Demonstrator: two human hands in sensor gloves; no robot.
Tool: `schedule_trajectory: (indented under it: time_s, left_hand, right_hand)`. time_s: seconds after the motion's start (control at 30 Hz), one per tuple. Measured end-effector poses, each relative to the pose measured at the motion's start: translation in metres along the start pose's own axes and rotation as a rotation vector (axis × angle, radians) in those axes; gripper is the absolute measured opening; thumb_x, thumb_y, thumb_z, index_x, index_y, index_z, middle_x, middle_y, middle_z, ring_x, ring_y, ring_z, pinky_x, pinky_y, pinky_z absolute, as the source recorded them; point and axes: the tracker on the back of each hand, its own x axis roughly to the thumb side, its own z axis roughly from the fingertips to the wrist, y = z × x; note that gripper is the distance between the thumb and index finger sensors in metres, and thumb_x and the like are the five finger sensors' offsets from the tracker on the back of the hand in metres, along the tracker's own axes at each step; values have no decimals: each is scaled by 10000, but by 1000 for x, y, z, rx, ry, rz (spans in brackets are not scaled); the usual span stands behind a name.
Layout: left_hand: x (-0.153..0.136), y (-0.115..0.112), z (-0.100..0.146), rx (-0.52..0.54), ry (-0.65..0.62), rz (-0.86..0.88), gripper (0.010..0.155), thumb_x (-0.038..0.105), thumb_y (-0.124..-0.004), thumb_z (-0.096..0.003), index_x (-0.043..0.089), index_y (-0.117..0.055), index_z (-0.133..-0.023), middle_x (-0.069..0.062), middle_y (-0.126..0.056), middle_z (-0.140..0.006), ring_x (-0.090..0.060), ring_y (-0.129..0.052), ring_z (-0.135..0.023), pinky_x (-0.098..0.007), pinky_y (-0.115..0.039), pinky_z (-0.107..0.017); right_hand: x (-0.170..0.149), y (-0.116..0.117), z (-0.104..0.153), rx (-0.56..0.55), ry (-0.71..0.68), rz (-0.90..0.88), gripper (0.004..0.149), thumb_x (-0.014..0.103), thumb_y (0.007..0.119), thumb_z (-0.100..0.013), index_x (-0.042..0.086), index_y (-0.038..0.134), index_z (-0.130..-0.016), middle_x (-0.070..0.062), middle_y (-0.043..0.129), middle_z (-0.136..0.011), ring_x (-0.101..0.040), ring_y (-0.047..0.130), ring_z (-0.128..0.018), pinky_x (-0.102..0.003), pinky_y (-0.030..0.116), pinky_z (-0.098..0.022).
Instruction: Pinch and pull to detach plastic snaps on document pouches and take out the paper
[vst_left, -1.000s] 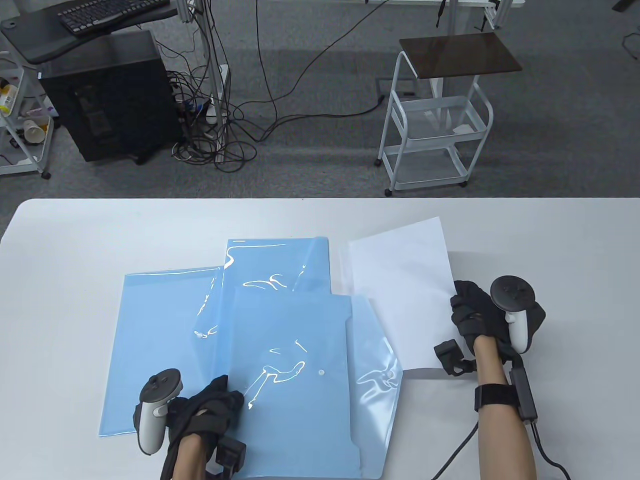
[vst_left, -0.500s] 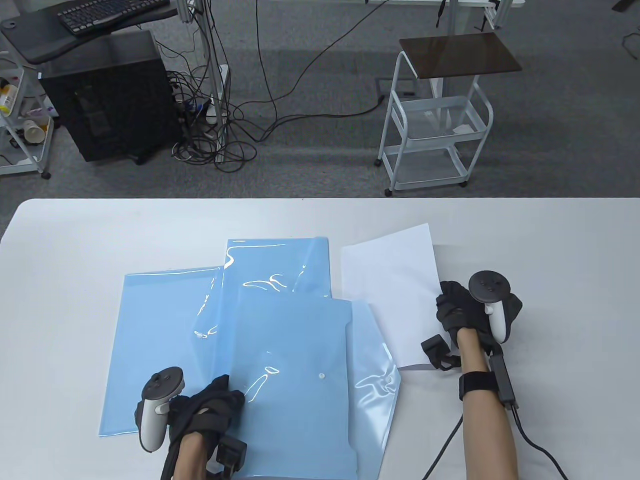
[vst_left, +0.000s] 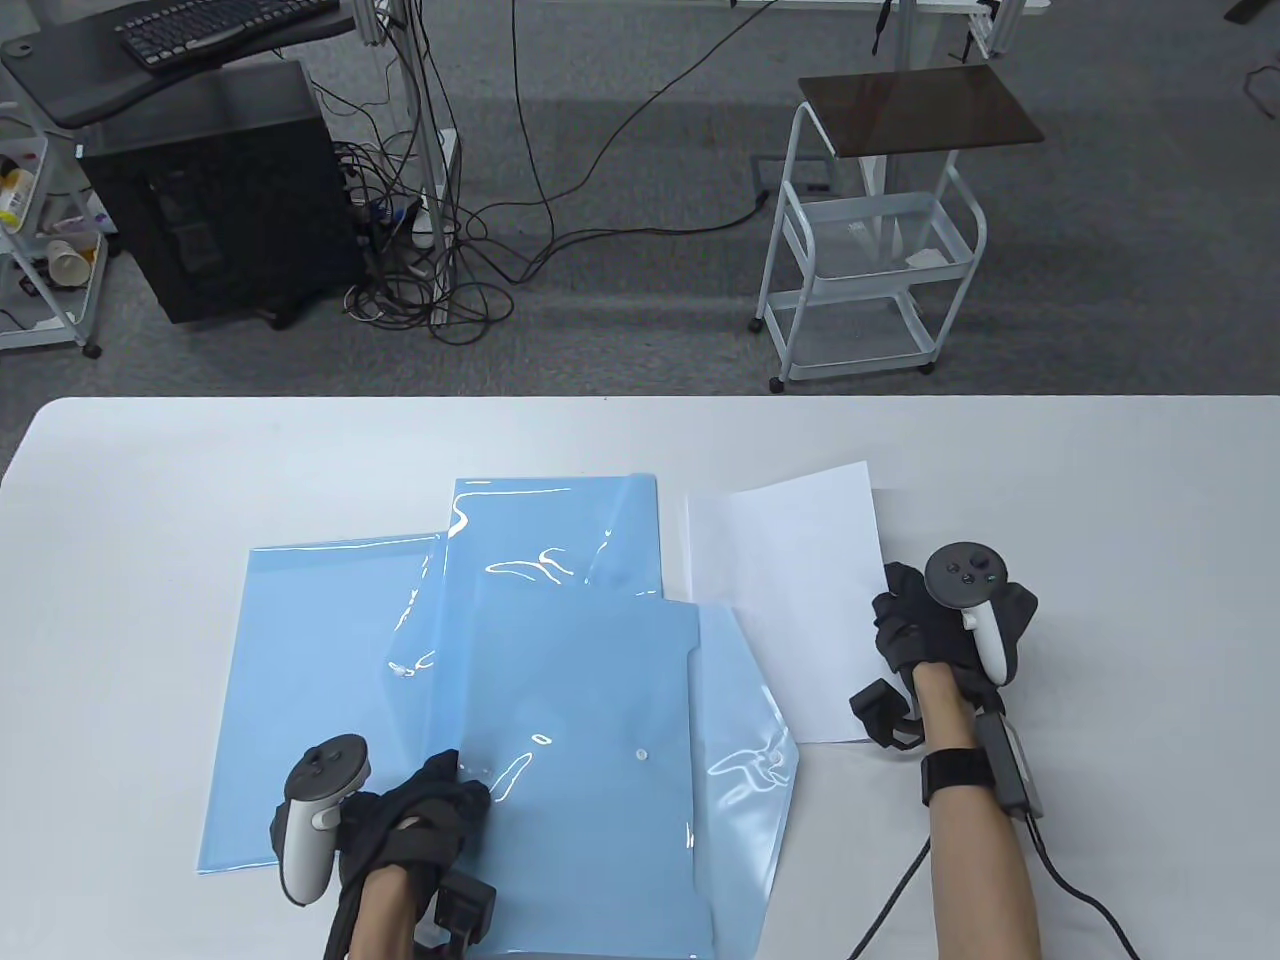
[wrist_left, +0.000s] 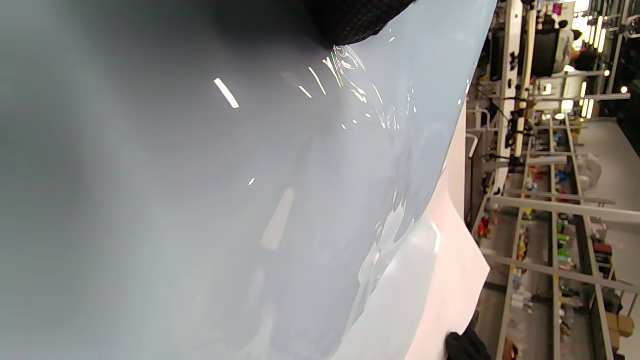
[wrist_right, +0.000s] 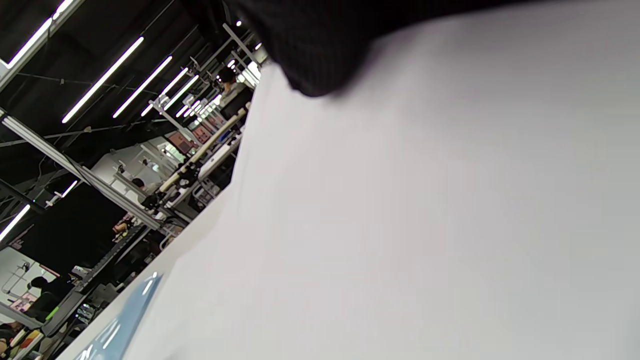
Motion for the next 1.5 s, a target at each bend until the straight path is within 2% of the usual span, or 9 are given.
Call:
schedule_trajectory:
  time_s: [0.17, 0.37, 0.53, 0.73, 0.87, 0.97, 1.07, 1.3, 1.5]
  left_hand:
    - [0, 0, 0, -2, -10, 2, 505, 191, -658, -576, 117, -522, -1056, -73, -852, -896, -274, -1021, -580, -404, -880, -432]
    - [0, -1, 0, -11, -29, 14, 504, 192, -657, -576, 125, -522, -1057, -67, -852, -898, -270, -1021, -583, -402, -880, -434]
    - [1, -2, -1, -24, -56, 31, 502, 192, -656, -576, 132, -523, -1057, -62, -851, -901, -269, -1020, -587, -403, -879, -438]
    - [-1, -2, 0, -38, -78, 52, 499, 191, -655, -577, 140, -522, -1056, -54, -848, -907, -270, -1018, -599, -407, -877, -449]
    - [-1, -3, 0, -47, -82, 57, 498, 191, -655, -577, 151, -522, -1055, -45, -846, -914, -271, -1015, -615, -413, -875, -460]
    - [-2, -3, -1, -48, -84, 48, 495, 192, -655, -577, 162, -525, -1054, -39, -844, -918, -272, -1014, -622, -413, -874, -466]
    - [-2, -3, -1, -52, -86, 45, 494, 194, -656, -577, 175, -528, -1054, -30, -844, -924, -272, -1012, -632, -416, -873, -473]
    - [-3, -4, -1, -36, -74, 27, 491, 200, -651, -582, 205, -523, -1056, -17, -833, -943, -277, -1003, -666, -422, -867, -493]
    - [-3, -5, -2, -2, -51, -21, 493, 200, -652, -583, 210, -522, -1059, -18, -827, -957, -287, -999, -687, -431, -865, -503]
  right_hand:
    - [-3, -6, 6, -28, -6, 29, 572, 239, 768, -523, 76, 620, -1051, -280, 865, -904, -445, 968, -542, -599, 839, -325]
    - [-3, -26, 24, -98, -35, 75, 589, 258, 762, -529, 89, 595, -1067, -336, 695, -1040, -564, 827, -754, -697, 750, -445]
    - [3, -38, 52, -116, -119, 61, 743, 449, 735, -538, 30, 502, -1105, -402, 506, -1117, -674, 616, -886, -779, 620, -521]
    - [6, -29, 85, 47, -199, -55, 879, 553, 688, -540, -51, 413, -1116, -468, 381, -1119, -732, 487, -899, -816, 545, -529]
    - [7, -15, 102, 176, -244, -89, 932, 594, 669, -536, -76, 383, -1118, -479, 352, -1117, -741, 420, -904, -829, 502, -535]
    - [7, 2, 117, 299, -275, -99, 933, 612, 658, -538, -85, 431, -1116, -484, 368, -1117, -738, 351, -906, -836, 435, -540]
    - [8, 19, 128, 391, -288, -109, 897, 598, 661, -544, -96, 515, -1095, -489, 380, -1112, -737, 317, -897, -828, 393, -544]
    - [18, 41, 145, 433, -341, -86, 682, 477, 673, -566, -42, 708, -1007, -456, 449, -1112, -705, 291, -899, -787, 337, -570]
    - [36, 54, 159, 544, -408, -165, 640, 388, 655, -576, -25, 614, -1064, -441, 500, -1113, -701, 368, -918, -786, 389, -585]
